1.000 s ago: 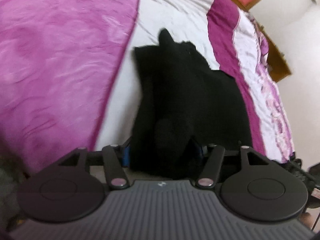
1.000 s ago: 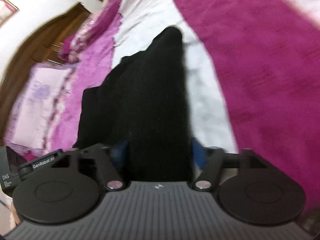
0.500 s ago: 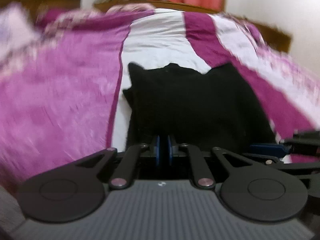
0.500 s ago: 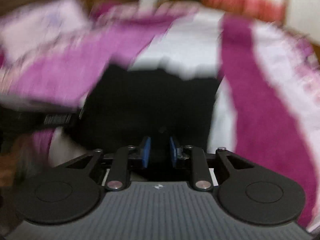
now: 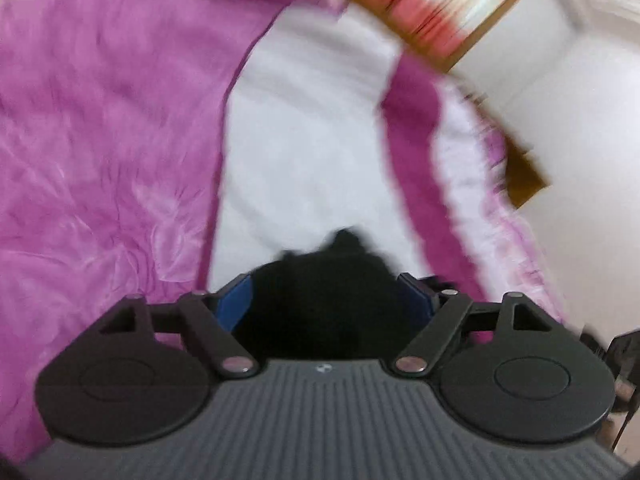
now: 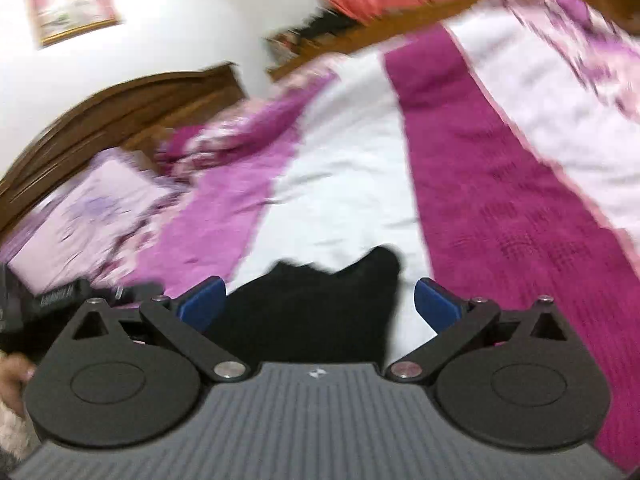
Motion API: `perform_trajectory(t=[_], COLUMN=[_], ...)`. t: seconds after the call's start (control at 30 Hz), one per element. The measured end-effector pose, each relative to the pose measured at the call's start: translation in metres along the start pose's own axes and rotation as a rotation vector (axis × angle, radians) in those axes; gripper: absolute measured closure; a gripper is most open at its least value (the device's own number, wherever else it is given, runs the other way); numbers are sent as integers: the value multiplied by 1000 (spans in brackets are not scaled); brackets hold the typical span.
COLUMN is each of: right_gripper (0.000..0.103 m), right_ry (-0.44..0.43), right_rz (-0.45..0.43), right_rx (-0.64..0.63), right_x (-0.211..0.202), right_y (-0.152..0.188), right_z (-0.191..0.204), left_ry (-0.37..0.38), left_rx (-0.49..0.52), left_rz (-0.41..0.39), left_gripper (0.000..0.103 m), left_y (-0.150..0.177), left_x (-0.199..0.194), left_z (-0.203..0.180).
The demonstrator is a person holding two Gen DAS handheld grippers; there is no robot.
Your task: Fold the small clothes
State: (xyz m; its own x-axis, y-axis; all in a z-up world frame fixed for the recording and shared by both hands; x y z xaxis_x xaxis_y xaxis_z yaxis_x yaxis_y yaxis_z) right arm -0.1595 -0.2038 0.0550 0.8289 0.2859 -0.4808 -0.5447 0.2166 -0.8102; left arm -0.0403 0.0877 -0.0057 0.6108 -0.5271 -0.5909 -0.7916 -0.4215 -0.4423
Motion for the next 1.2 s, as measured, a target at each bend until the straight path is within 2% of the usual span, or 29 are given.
perform_trajectory(t=[0.03,0.07,0.1,0.13,0.17,0.2,0.23,0.27,0.33,0.4,0.47,0.53,0.6,0.67,0.77,0.8,0.83,0.87,0.9,0.93,1.0,1.07,1.1,1.17,1.2], right_gripper=[0,2,3,16,48,72,83,84,85,85,85,85,85,85,83,79,62,46,40,34,34,34,34,34,34], right_ry=[5,-10,-37,-87,-109,-118,-114,-139,-156,-148,-115,-47,-16,-15,38,65,85,98,92,79,69,42,35,69,85], right_rz=[33,65,89,93,91,117,140,116,73,43,57,111,145,126,97,86,78,57,24,1,4,8,7,43,83], right_rx=[66,132,193,257,281,278,258,237,193,137,28,-73,-68,-23,-10,-19,-23,-31,-52,-82,-134,-260,-361,-574,-653], right_x=[25,49,65,75,83,91,98,97,90,81,78,91,100,106,99,92,86,80,70,63,47,38,37,52,65], right_y=[0,1,4,8,10,9,7,5,-7,-16,-15,-4,11,17,14,10,7,0,-6,-12,-19,-23,-24,-25,-26], right_z=[-16,-28,-42,-49,-54,-56,-54,-48,-37,-28,-18,-11,-17,-30,-35,-34,-34,-33,-27,-21,-2,31,51,83,94], left_ry=[-22,-17,6,45,75,75,62,62,68,60,-25,-109,-144,-146,-157,-165,-149,-125,-97,-88,-108,-2,18,-27,-62], left_rx=[-29,-88,-162,-216,-223,-179,-137,-129,-194,-181,-87,-86,-97,-35,41,56,76,97,114,111,36,10,16,16,12], left_rz=[-4,-18,-18,6,12,-19,-52,-74,-138,-173,-186,-168,-168,-199,-181,-186,-196,-209,-222,-236,-203,-182,-197,-187,-142], left_gripper=[43,66,93,96,95,95,96,96,96,96,96,96,96,96,93,93,89,78,65,62,62,61,61,62,62], left_y=[-1,-2,-3,-3,-5,-8,-10,-10,-8,-3,-2,1,0,-1,0,-1,-3,-2,-2,-1,-4,-5,-3,3,8], left_x=[11,19,23,25,24,19,12,5,-17,-31,-24,-2,14,16,10,4,-2,-9,-14,-20,-24,-34,-37,-33,-26], left_z=[8,15,22,23,21,17,13,11,14,13,12,26,34,26,14,10,4,0,-2,-4,-8,-18,-19,-18,-16])
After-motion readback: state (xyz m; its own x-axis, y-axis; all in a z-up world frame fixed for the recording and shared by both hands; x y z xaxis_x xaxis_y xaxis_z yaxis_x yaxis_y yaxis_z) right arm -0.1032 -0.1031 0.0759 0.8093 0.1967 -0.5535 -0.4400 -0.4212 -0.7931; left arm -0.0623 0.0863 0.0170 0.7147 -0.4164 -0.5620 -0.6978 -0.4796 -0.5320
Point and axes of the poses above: each gripper's, at about its wrist camera, not at the fingertips, and x roughly the way its jaws point, z to its left, y to its underside, the point moved 6 cm from there along x, roughly the way its jaws point, and after that the axes turned 11 degrees about -x, right-handed, at the moved point
